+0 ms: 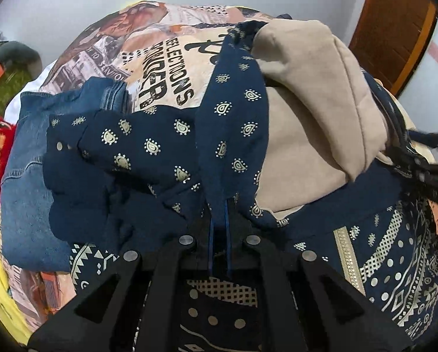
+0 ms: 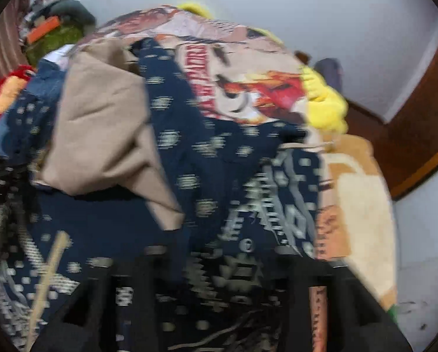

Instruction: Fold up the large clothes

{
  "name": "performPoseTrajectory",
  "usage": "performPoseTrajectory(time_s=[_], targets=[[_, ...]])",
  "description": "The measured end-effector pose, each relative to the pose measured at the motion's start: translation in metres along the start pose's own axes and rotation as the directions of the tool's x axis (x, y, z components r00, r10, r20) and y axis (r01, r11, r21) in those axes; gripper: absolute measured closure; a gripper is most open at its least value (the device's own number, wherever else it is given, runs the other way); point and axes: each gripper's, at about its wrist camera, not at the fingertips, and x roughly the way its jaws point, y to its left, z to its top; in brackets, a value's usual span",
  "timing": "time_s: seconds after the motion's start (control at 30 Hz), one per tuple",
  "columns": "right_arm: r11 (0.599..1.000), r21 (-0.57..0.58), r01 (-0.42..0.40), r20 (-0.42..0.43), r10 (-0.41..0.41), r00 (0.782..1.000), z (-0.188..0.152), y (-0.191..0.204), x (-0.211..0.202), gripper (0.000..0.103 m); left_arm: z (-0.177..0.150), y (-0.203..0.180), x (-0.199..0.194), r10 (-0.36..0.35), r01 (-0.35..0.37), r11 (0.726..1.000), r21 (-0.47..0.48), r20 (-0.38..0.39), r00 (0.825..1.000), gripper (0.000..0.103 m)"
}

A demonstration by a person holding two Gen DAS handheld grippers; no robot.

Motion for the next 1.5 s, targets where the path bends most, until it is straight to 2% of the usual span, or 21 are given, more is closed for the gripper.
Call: performPoseTrajectory(time_s=[0.03,0.07,0.23,0.33,0.43,0.5,0.53,0.6,0.73,0.9,1.03,1.1,1.23,1.37,1.4,1.43,1.5], targets=[[0.998,0.003,0.055,0.024,-0.055,0.998,-0.003,-0.003,-0.001,0.018,-0.001,-0.001,0.001,0.001,-0.001,1.0,-0.005,0.0,1.0,0.097],[0.998,0.007,0.059,0.034,-0.06,0.998,-0.006,-0.007,-0.002,0.014,-0.002,-0.001,0.002,0.003,-0.003,1.0,-0.009,0.002,1.0,0.097],[0.994,0.071,-0.082,0.012,0.082,0.997,-0.005,-0.028,-0.01,0.014,-0.005,-0.004,-0.005,0.003,-0.004,1.0,0.022,0.02,1.0,0.097],[0.988,0.076,-0.134,0.04,0.131,0.991,0.002,-0.032,-0.024,0.014,-0.002,-0.003,-0.014,-0.017,0.017,0.999,0.03,0.01,1.0,0.09],[0.979,0.076,-0.187,0.08,0.181,0.98,0.016,-0.031,-0.04,0.014,0.01,0.002,-0.025,-0.039,0.039,0.999,0.008,0.017,0.999,0.079],[0.971,0.082,-0.223,0.099,0.215,0.972,0.026,-0.029,-0.046,0.014,0.021,0.009,-0.034,-0.054,0.055,0.998,-0.03,0.047,0.997,0.059],[0.965,0.086,-0.247,0.11,0.238,0.965,0.033,-0.028,-0.048,0.014,0.029,0.013,-0.039,-0.061,0.065,0.997,-0.052,0.072,0.996,0.057],[0.955,0.097,-0.28,0.124,0.267,0.956,0.047,-0.027,-0.048,0.014,0.044,0.019,-0.046,-0.07,0.079,0.994,-0.081,0.106,0.992,0.056],[0.94,0.112,-0.324,0.118,0.311,0.943,0.072,-0.021,-0.037,0.014,0.074,0.026,-0.04,-0.082,0.094,0.991,-0.099,0.114,0.99,0.056],[0.939,0.115,-0.323,0.08,0.315,0.946,0.096,-0.013,-0.008,0.014,0.099,0.023,-0.009,-0.098,0.103,0.99,-0.094,0.062,0.993,0.056],[0.932,0.144,-0.333,0.045,0.33,0.943,0.11,-0.01,0.022,0.015,0.107,0.016,0.018,-0.177,0.177,0.976,-0.125,0.014,0.984,0.056],[0.926,0.152,-0.344,0.031,0.344,0.939,0.115,-0.008,0.033,0.022,0.112,0.011,0.029,-0.189,0.188,0.974,-0.123,0.003,0.982,0.056],[0.913,0.181,-0.366,0.005,0.372,0.928,0.121,-0.002,0.054,0.036,0.116,0.005,0.046,-0.157,0.155,0.982,-0.106,-0.009,0.988,0.056],[0.888,0.231,-0.398,-0.007,0.411,0.912,0.122,0.001,0.068,0.063,0.117,0.008,0.055,-0.163,0.162,0.978,-0.134,0.001,0.987,0.056],[0.882,0.239,-0.405,-0.005,0.419,0.908,0.122,0.002,0.069,0.07,0.117,0.009,0.054,-0.165,0.165,0.976,-0.144,0.012,0.986,0.06],[0.878,0.244,-0.411,0.0,0.424,0.906,0.121,0.003,0.07,0.073,0.117,0.009,0.053,-0.163,0.165,0.975,-0.148,0.025,0.986,0.064],[0.889,0.226,-0.398,0.01,0.406,0.914,0.121,0.005,0.066,0.085,0.117,0.008,0.05,-0.157,0.16,0.977,-0.138,0.032,0.987,0.088]])
